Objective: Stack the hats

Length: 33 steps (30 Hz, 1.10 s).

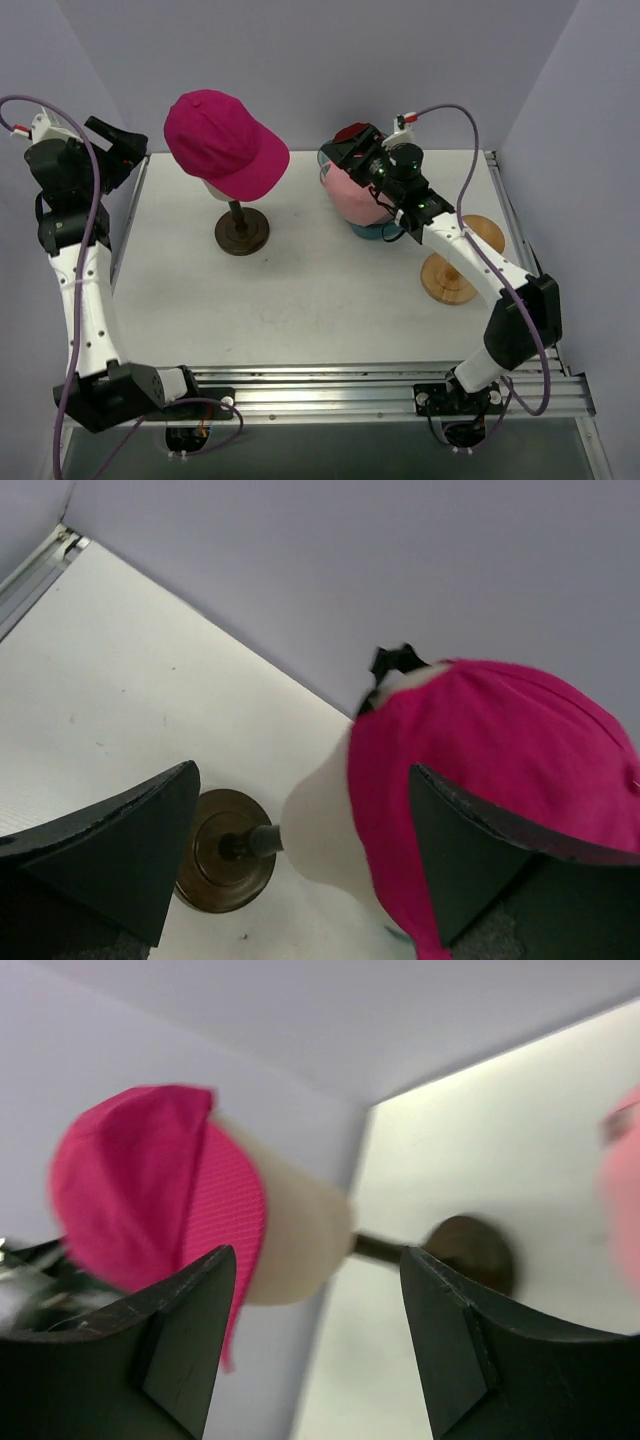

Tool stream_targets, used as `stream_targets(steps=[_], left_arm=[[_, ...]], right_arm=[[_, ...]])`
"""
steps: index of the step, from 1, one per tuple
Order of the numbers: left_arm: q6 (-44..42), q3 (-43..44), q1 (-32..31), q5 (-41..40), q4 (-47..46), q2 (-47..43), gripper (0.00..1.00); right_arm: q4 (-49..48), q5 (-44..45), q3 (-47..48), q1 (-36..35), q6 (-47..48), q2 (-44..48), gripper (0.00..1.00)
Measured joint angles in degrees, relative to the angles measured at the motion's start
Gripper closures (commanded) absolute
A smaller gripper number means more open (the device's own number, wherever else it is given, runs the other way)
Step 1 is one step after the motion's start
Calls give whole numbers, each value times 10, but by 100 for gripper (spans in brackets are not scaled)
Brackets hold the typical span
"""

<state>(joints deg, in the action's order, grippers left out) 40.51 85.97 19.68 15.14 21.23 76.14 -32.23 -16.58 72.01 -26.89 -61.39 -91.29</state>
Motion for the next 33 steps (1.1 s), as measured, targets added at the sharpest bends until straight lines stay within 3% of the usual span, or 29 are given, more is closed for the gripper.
stream_targets(steps=[6,12,17,24,33], left_arm=[[-73,-35,-102,-31,37,-141,6],[-120,-75,-208,-64,71,-223,6],[-140,-134,-266,-56,80,-273,6],[-137,-203,-269,-18,77,-312,6],[-133,-226,-269,2,71,-348,6]], right_arm=[[218,184,42,3,227,66,38],[349,274,82,3,340,20,41],[381,299,82,3,366,-16,43],[364,348,60,-37,366,-15,44],[348,441,38,-97,366,-28,44]])
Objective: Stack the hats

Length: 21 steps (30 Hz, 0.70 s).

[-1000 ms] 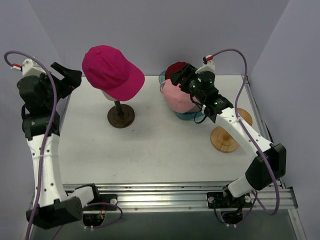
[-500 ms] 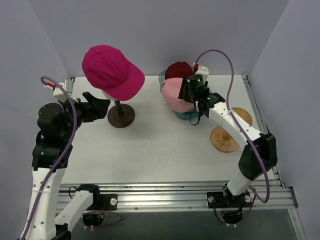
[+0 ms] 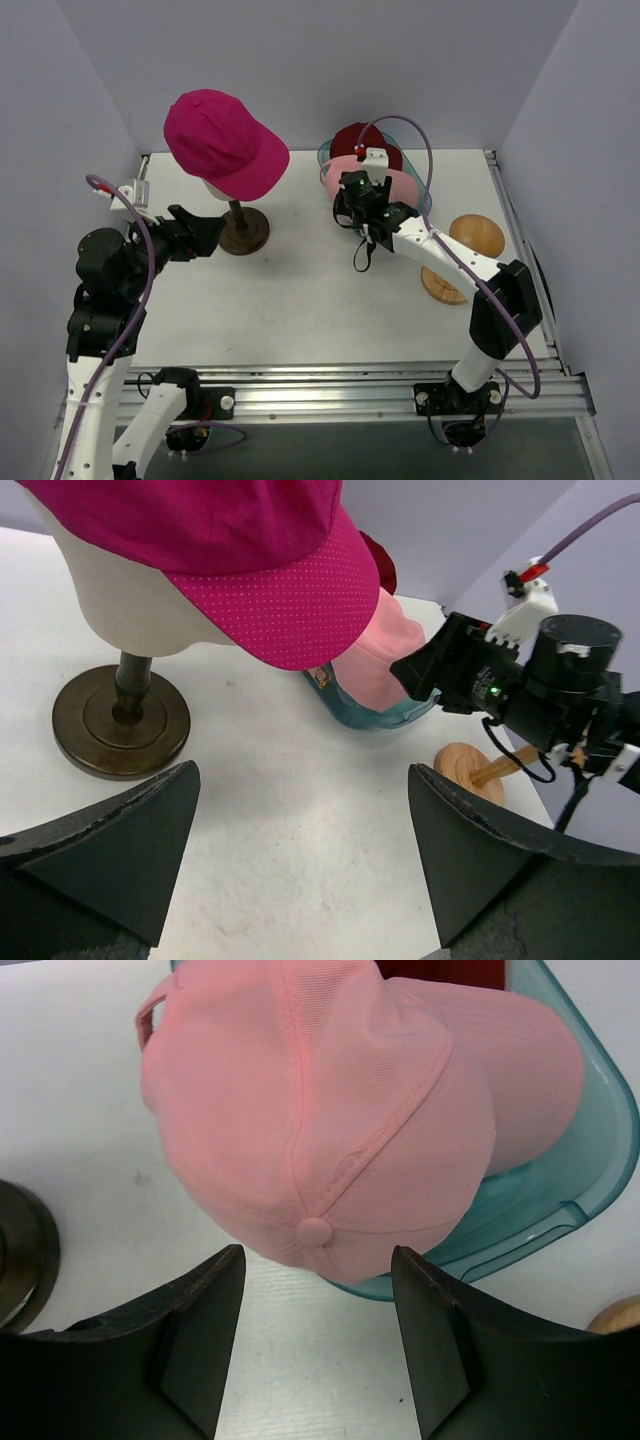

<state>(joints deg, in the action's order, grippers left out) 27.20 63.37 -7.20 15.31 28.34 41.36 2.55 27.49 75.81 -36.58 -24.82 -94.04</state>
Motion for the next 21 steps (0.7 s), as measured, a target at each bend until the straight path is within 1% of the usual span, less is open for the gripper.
stream_targets(steps=[5,8,11,12,14,15,18,21], left_arm=[[2,-4,0,1,-5,-25,6],[5,-6,0,4,-11,-30,6],[7,-10,0,4,-16,-30,6],[7,-11,0,3,-16,-30,6],[7,-14,0,3,-16,-31,6],[7,-16,0,3,-16,-32,6],[8,-18,0,3,-17,-33,6],[9,-19,0,4,-16,-32,6]], right_arm=[[-1,53,15,-6,0,-49,45],[-1,69,17,-6,1,-71,50],[-2,83,17,-6,5,-80,60],[-2,87,17,-6,8,-80,69],[-12,94,19,-7,14,-80,77],[-16,97,20,-7,15,-80,86],[-24,104,22,-6,27,-80,100],[-27,111,24,-6,38,-80,100]])
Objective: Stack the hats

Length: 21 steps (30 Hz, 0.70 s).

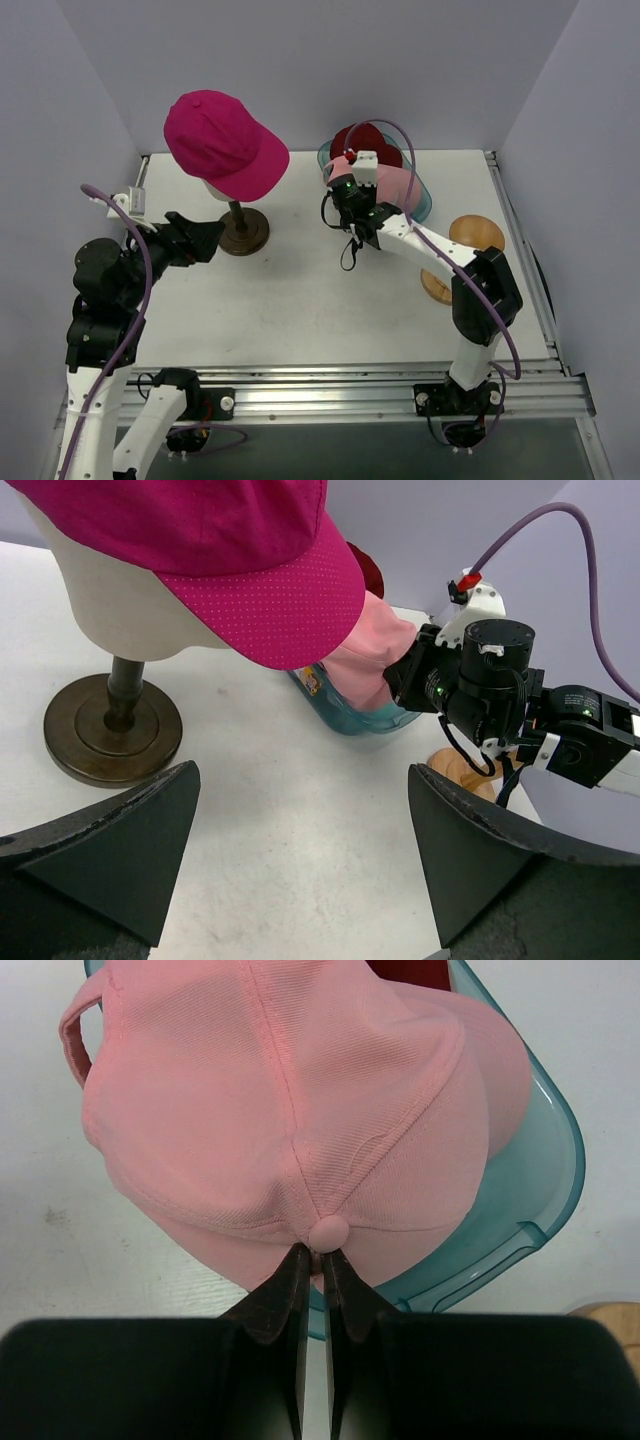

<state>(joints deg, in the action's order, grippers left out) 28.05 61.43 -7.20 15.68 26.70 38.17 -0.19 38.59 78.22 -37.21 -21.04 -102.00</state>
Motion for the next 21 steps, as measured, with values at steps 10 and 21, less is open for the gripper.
stream_targets(steps=[10,21], left_arm=[[5,-3,0,1,-3,0,6],[12,-3,0,11,-4,3,6]], right_arm=[[8,2,0,2,21,45,100],[15,-25,1,42,49,111,100]])
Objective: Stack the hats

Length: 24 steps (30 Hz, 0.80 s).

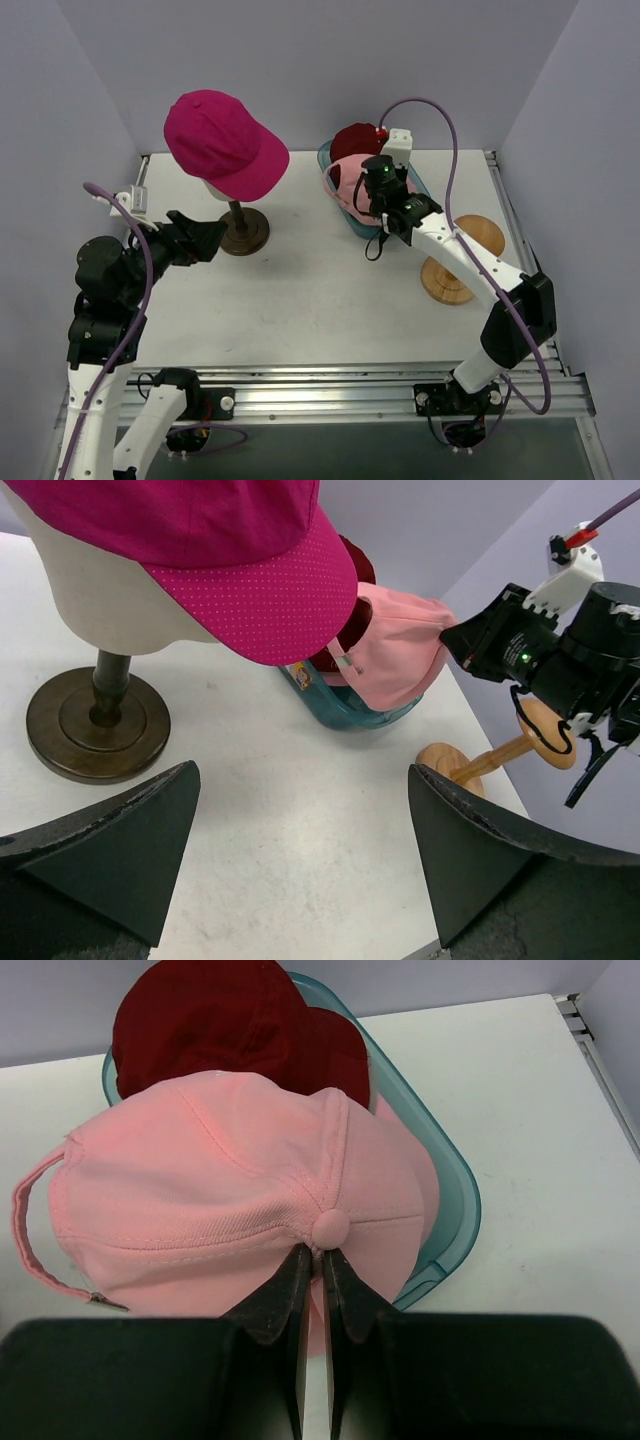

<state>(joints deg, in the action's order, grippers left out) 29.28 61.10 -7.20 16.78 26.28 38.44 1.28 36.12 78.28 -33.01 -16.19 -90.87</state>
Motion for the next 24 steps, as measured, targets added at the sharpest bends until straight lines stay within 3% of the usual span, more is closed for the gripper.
stream_targets(steps=[16,24], left_arm=[[16,6,-33,30,-11,55,0],[13,88,-165,-59,1,120,0]], right_arm=[[29,-102,18,8,10,97,100],[61,-125,24,8,1,168,100]])
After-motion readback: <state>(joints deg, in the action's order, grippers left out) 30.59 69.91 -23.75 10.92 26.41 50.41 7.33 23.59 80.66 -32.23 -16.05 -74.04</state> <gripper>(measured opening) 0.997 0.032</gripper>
